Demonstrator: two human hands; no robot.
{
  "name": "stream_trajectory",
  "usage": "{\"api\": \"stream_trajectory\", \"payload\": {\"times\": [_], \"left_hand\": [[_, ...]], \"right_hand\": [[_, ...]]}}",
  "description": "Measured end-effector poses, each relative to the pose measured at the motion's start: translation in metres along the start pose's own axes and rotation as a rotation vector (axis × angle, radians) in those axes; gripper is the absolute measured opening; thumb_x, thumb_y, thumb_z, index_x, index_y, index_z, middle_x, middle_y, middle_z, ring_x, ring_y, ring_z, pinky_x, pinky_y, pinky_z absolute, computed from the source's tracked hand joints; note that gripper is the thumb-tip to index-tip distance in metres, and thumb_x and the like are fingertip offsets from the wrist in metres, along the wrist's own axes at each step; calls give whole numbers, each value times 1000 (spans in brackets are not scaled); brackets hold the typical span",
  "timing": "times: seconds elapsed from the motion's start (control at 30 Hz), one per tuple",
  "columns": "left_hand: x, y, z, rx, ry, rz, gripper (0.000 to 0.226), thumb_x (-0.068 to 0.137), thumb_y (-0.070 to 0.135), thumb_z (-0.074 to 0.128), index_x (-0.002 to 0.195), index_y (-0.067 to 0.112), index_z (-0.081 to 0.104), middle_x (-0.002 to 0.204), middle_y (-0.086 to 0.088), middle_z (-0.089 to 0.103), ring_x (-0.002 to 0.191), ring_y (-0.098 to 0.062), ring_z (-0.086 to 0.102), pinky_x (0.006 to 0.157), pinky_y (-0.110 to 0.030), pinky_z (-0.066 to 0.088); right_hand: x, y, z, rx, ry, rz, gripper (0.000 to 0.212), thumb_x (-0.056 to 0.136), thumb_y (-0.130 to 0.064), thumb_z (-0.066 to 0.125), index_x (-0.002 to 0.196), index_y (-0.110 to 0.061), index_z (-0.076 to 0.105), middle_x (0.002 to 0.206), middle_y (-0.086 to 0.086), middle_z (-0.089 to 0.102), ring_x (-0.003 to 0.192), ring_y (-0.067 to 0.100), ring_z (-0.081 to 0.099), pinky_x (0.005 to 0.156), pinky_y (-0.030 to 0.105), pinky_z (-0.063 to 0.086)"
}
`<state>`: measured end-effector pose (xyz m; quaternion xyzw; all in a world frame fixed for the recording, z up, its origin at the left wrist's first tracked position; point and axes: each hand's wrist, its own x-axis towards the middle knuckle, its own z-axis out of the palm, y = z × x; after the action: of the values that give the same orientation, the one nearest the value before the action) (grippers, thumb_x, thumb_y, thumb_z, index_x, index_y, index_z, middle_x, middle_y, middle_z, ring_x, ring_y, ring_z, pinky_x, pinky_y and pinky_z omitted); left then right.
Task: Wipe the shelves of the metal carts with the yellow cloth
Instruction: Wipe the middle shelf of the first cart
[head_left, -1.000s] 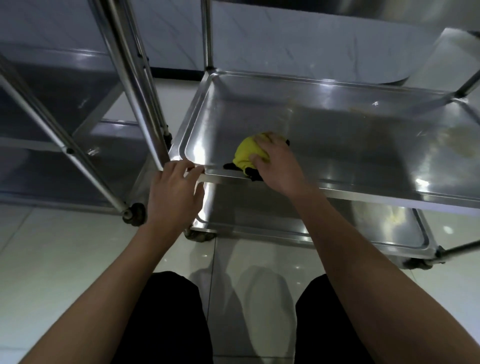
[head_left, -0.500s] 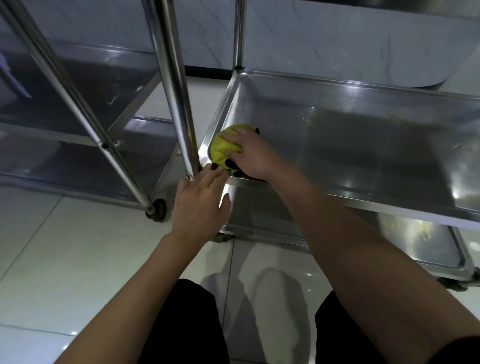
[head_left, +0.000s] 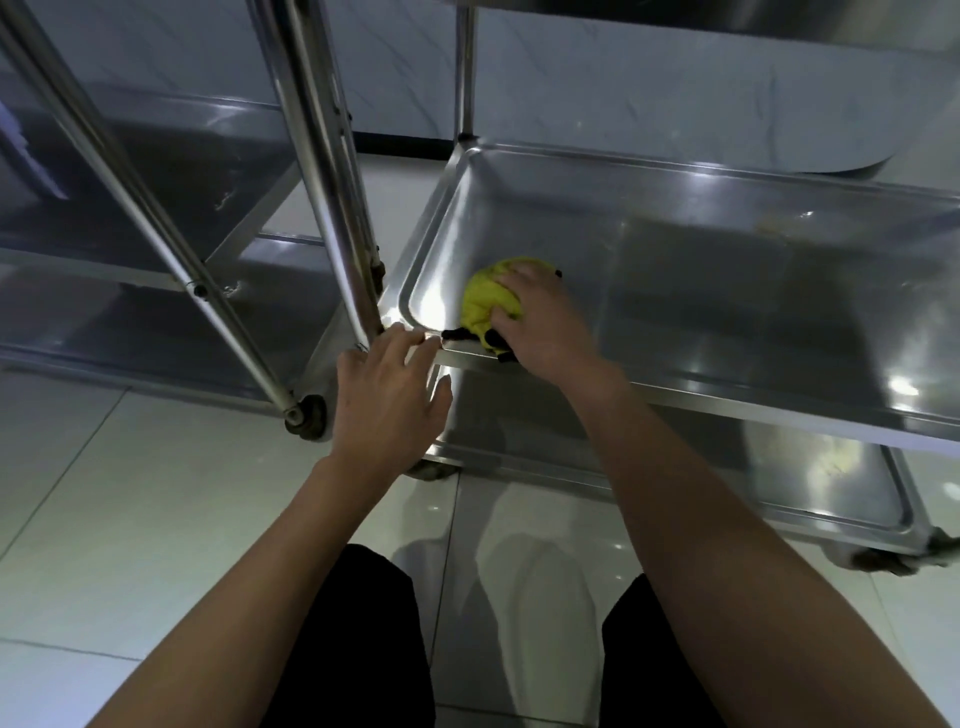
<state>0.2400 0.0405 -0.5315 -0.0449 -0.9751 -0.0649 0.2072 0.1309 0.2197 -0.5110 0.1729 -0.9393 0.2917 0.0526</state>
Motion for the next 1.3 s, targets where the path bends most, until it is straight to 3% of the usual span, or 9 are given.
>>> {"api": "stream_trajectory", "payload": {"times": [0.07,0.17,0.43,0.6,0.7,0.8,1.07,1.2,1.3], "left_hand": [[4,7,-2,-18,5,-33,35,91,37,62,122,21,66,122,-2,63,119,-27,56,92,-50,39],[18,39,-2,-57,2,52,29,91,36,61,116,24,67,120,-1,63,117,-28,56,96,-51,41],[48,135,3,-157,-153,182,25,95,37,49,107,29,69,109,2,66,106,-26,56,87,-41,45],[56,167,14,-183,-194,205,29,97,43,48,109,27,69,117,1,63,110,-26,56,96,-47,43],[56,176,20,-158,-201,178,32,98,46,47,103,25,70,113,0,63,103,-28,59,91,-49,46],[50,179,24,-163,-167,174,29,98,43,50,102,23,70,113,-2,63,99,-31,60,89,-50,47],[53,150,17,-196,-211,246,32,100,42,49,120,26,68,123,1,64,113,-26,57,96,-45,45],[61,106,11,-114,-169,145,29,97,41,51,111,24,70,120,-1,64,114,-27,54,96,-48,43],[64,78,6,-74,-140,63,25,95,42,52,100,28,71,113,1,65,111,-29,54,93,-50,44]], "right_hand": [[-10,11,-8,-7,22,21,48,90,-20,58,137,-11,54,147,9,46,135,27,37,115,32,22],[-28,33,-28,-48,56,60,49,90,-19,58,138,-12,53,148,10,45,136,29,37,115,34,25],[-88,111,-104,-200,92,226,56,89,-15,53,143,-26,48,152,6,39,138,31,35,111,38,33],[-125,150,-142,-273,207,333,52,90,-13,55,142,-17,51,149,9,44,139,31,34,115,37,25],[-135,159,-151,-292,246,349,48,92,-12,54,140,-11,51,148,11,46,140,32,34,113,37,26],[-137,162,-152,-315,225,345,48,97,-15,49,144,-10,47,152,9,41,142,30,31,113,37,27],[-132,158,-144,-405,172,335,46,101,-18,40,147,-11,41,153,10,38,142,29,30,115,40,26],[-118,143,-130,-353,164,327,48,101,-19,41,148,-10,39,154,12,36,143,33,29,115,46,29],[-95,126,-110,-348,119,284,50,101,-21,40,149,-7,36,155,14,35,145,32,27,119,43,21]]}}
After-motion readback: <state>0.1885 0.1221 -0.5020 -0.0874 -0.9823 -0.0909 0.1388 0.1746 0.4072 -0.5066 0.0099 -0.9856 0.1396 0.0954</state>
